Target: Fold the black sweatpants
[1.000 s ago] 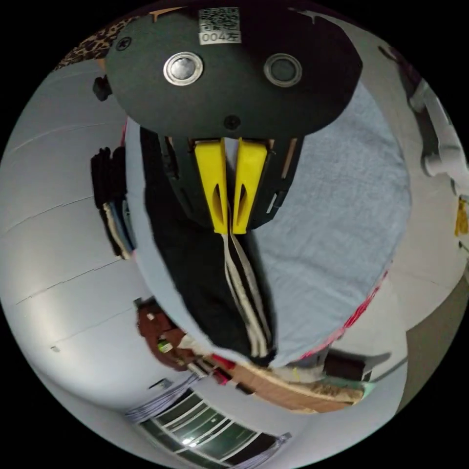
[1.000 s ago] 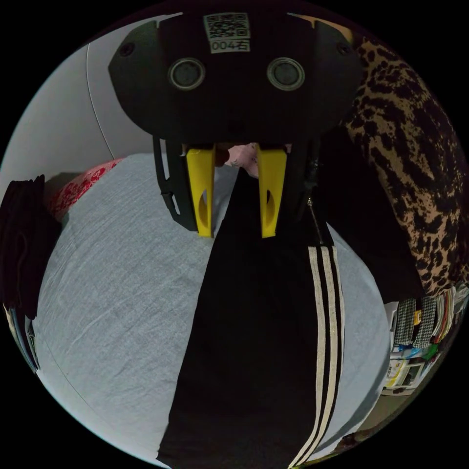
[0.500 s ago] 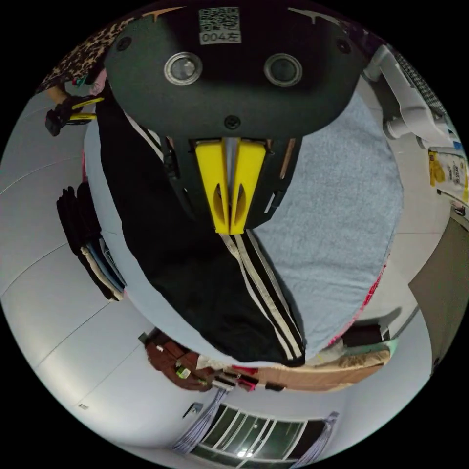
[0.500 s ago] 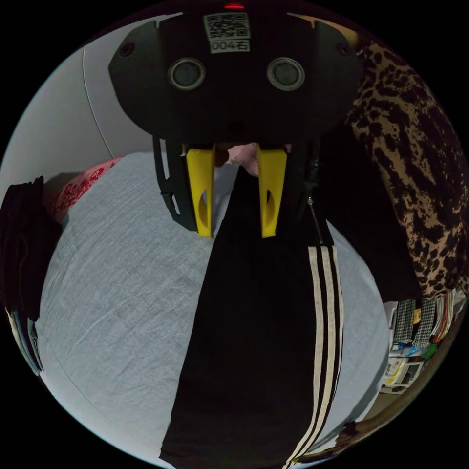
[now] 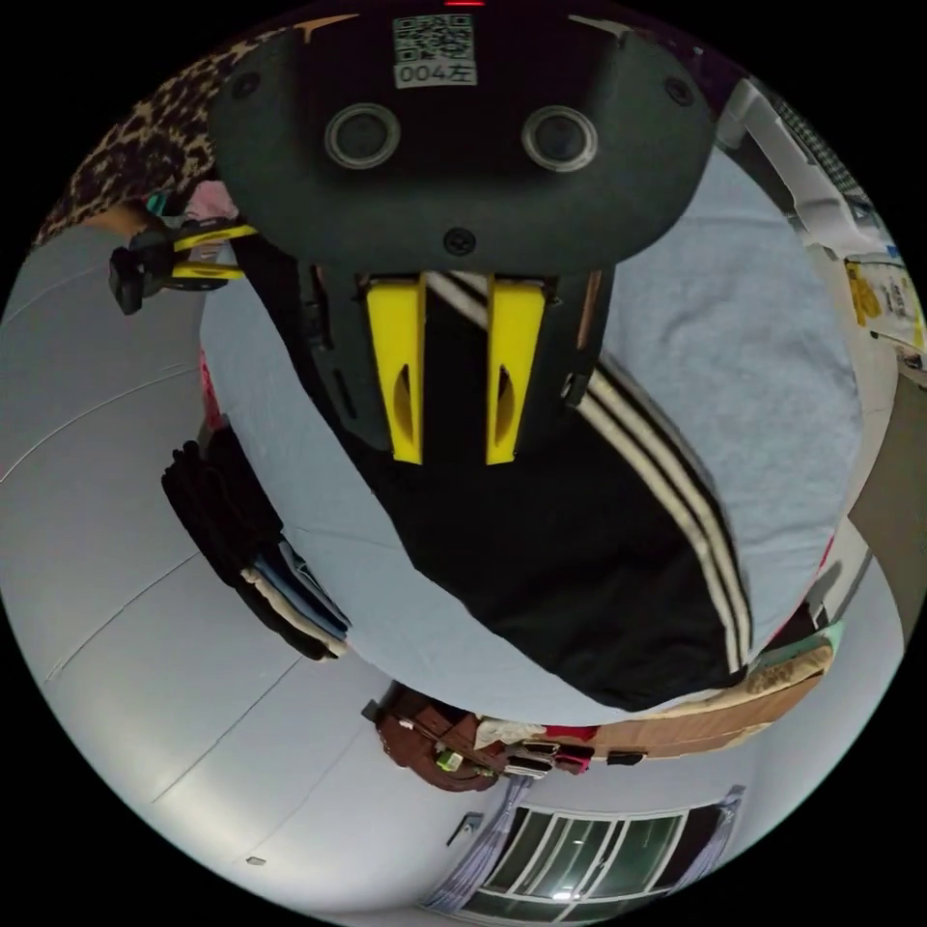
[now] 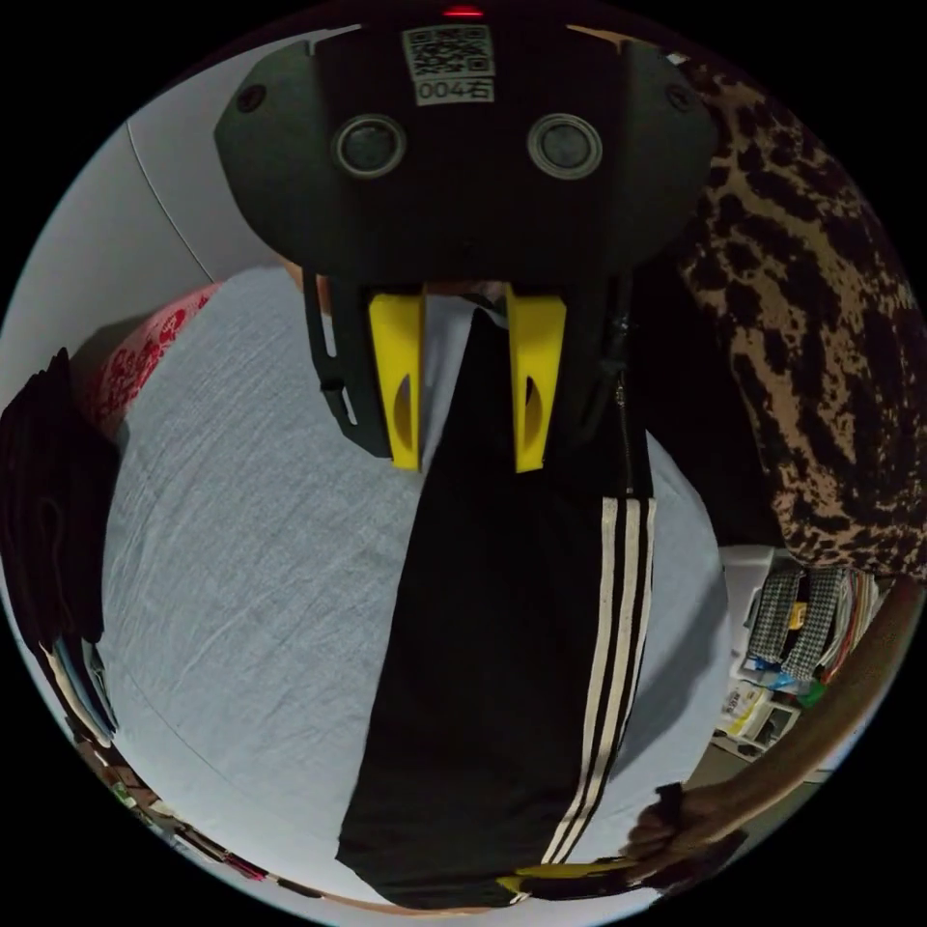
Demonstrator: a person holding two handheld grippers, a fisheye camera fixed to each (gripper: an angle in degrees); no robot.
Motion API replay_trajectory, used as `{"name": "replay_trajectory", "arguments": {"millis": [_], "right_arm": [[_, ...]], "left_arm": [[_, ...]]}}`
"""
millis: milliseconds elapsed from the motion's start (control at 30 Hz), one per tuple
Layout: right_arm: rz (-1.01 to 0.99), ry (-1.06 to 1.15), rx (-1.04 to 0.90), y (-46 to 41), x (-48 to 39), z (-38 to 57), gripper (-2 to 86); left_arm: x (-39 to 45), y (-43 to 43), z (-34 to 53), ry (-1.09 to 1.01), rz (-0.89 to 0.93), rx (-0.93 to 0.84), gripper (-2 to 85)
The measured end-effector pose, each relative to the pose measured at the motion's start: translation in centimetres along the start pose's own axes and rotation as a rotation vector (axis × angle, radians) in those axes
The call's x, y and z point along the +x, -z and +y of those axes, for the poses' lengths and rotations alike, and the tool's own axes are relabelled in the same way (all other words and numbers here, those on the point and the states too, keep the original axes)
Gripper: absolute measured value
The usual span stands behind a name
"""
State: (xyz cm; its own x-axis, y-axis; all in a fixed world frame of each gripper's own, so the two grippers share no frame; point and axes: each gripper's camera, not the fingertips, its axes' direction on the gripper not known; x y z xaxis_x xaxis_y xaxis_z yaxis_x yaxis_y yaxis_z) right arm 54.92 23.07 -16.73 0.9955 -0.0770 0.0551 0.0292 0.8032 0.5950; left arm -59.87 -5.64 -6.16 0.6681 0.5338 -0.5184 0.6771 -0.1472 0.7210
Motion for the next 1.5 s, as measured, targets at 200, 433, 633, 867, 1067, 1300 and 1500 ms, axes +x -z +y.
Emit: {"name": "replay_trajectory", "arguments": {"millis": [200,433,633,867,1067,1300,1500], "right_arm": [[-0.019,-0.027,0.201,1.5,3.8,5.1,13.4],[-0.212,-0.034,0.333,3.8,10.8,9.9,9.9],[-0.746,-0.237,0.640,9.4,24.2,12.8,11.9],[-1.231,-0.327,0.734,13.3,36.5,3.0,15.3],[-1.423,-0.379,0.611,14.4,38.8,-11.0,17.1],[-1.384,-0.543,0.508,14.3,40.8,-19.8,21.3],[-1.394,-0.621,0.542,15.2,44.1,-23.4,20.5]], "left_arm": [[6.1,-6.6,-4.4,-0.065,-0.187,-0.063,16.3],[6.2,-11.0,-5.3,-0.011,-0.413,-0.102,10.7],[-1.4,-5.2,-0.9,0.248,-0.127,0.124,2.3],[-10.7,-4.3,4.4,0.395,0.191,0.191,1.5],[-13.6,-3.4,5.7,0.403,0.295,0.218,1.5],[-16.9,-1.8,7.9,0.426,0.445,0.300,2.3],[-18.5,-0.8,9.0,0.431,0.480,0.321,3.9]]}}
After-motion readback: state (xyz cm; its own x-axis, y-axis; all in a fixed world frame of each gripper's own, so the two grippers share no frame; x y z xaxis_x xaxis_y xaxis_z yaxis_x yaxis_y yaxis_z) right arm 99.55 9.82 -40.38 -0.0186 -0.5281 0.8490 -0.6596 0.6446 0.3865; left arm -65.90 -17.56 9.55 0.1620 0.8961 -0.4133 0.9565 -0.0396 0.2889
